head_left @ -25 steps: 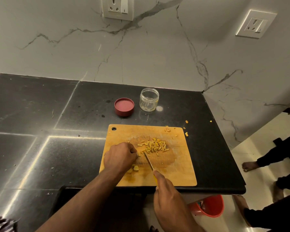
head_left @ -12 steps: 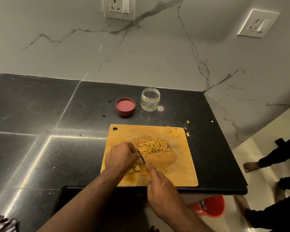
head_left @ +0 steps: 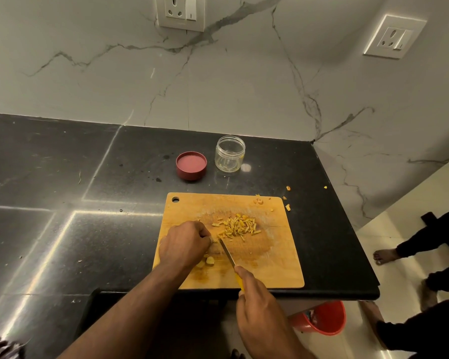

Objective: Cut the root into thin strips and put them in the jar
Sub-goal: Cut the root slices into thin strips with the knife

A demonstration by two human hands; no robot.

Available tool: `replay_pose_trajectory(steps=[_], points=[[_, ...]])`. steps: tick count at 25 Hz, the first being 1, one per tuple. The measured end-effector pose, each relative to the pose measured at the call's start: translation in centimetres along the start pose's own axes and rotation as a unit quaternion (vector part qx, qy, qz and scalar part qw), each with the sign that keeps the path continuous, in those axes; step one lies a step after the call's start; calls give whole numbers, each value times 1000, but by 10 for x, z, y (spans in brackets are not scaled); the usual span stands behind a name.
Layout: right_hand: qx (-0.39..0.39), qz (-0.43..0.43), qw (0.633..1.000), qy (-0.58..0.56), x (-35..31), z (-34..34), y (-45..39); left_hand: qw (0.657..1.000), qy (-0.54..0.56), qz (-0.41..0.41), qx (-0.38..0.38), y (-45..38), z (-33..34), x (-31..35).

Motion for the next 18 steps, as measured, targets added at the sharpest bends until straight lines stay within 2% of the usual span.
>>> replay_pose_trajectory(steps=[18], points=[[-32,-28,999,8,-5,9,-11,999,36,-17,-9,-4,0,-2]])
Point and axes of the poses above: each hand's wrist, its own y-axis away from the middle knuckle, its own z-axis out of the palm, x = y × z, the point moved 7 cm from there along -y, towards the middle knuckle
